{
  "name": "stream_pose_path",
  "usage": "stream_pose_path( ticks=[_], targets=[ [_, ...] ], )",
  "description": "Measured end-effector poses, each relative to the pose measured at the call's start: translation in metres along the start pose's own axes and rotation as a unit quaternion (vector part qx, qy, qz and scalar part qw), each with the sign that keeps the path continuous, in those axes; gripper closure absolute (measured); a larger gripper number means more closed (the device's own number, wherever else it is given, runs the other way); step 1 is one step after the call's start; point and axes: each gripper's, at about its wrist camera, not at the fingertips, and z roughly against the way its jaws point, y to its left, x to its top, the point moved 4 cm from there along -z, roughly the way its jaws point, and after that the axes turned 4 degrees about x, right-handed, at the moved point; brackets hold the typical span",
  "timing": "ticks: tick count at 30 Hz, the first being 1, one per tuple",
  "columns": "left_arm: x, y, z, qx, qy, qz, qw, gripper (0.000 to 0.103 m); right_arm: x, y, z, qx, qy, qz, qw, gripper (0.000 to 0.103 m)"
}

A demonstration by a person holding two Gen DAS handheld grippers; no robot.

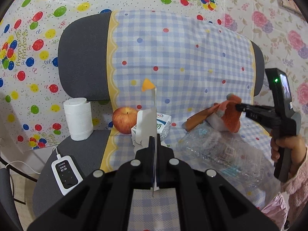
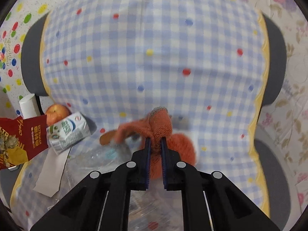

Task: Collect trash
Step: 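Carry the orange toy over the trash bin with the right tool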

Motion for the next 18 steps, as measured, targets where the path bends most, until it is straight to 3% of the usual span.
stream_pose_path(
  ticks=[5, 9, 18],
  targets=[
    [0.016, -0.020, 0.016, -0.016, -0.022, -0.025, 0.9993, 0.103, 0.023, -0.034, 0.052, -0.009, -0.046, -0.019, 0.999, 0.093],
    [0.025, -0.055, 0.036, -0.047, -0.036, -0.042, 0.9974, 0.103, 0.015, -0.057, 0.109, 0.011, -0.058, -0.055, 0.997, 0.093],
    [-0.004, -0.158, 0.086, -0.176, -0.043, -0.090, 0.9793, 0.103, -0.068, -0.091, 0.221, -0.020, -0.063, -0.099, 0.993, 0.093]
  ],
)
